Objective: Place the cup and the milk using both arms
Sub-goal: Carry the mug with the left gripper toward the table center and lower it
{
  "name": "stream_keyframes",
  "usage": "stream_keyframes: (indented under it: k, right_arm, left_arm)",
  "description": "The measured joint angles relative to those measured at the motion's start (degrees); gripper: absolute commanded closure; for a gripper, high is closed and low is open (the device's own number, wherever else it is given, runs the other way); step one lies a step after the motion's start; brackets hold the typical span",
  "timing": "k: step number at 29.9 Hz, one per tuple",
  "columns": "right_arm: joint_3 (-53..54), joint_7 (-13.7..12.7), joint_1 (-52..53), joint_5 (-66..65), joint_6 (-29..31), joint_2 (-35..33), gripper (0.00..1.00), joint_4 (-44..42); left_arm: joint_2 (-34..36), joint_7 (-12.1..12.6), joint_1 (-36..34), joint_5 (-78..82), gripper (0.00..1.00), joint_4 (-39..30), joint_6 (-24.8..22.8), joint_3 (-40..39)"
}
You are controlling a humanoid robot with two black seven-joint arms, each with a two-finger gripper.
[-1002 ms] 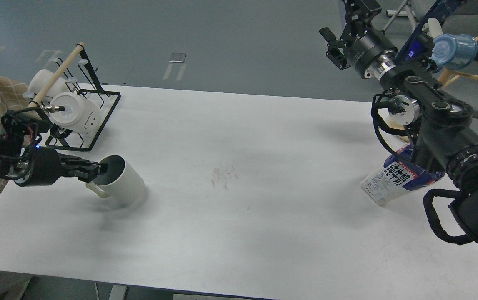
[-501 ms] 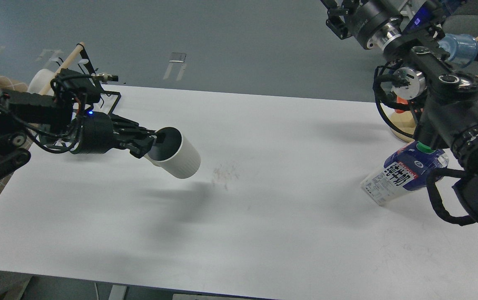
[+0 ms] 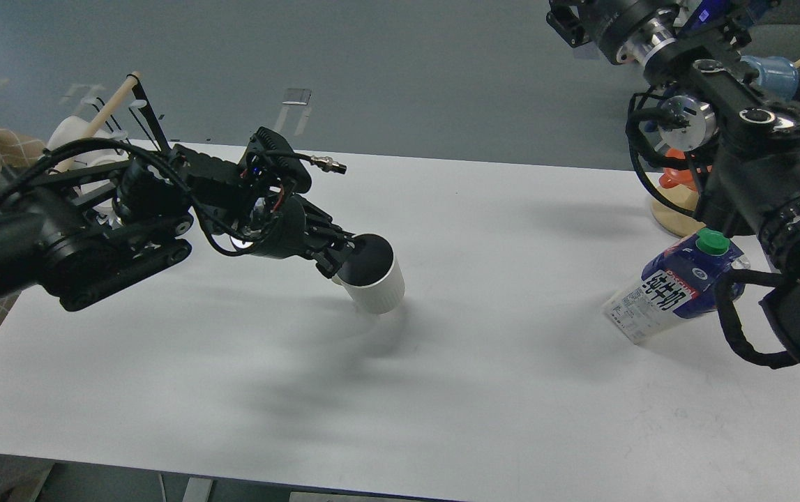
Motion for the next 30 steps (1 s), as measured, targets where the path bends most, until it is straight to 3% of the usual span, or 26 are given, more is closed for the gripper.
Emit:
stream_keyframes:
  k: [8, 28, 29, 30]
  right_arm:
    - [-0.07, 0.00, 0.00, 0.00, 0.00, 0.00, 0.00, 0.00]
    - [-0.09, 0.00, -0.29, -0.01, -0.01, 0.00, 0.00, 0.00]
    - [-0.09, 0.00, -0.36, -0.01, -0.01, 0.00, 0.00, 0.00]
    - [-0.09, 0.00, -0.40, -0.01, -0.01, 0.00, 0.00, 0.00]
  left_arm:
    - [-4.75, -0.23, -2.48, 1.07, 1.00, 3.92, 0.00, 4.92]
    - [-9.55, 0.04, -3.24, 1.06, 1.00, 8.94, 0.02, 7.66]
    - [-9.56, 0.04, -3.24, 1.04, 0.85, 8.94, 0.04, 7.76]
    - [-9.57, 0.03, -3.24, 1.02, 0.78, 8.94, 0.04, 7.83]
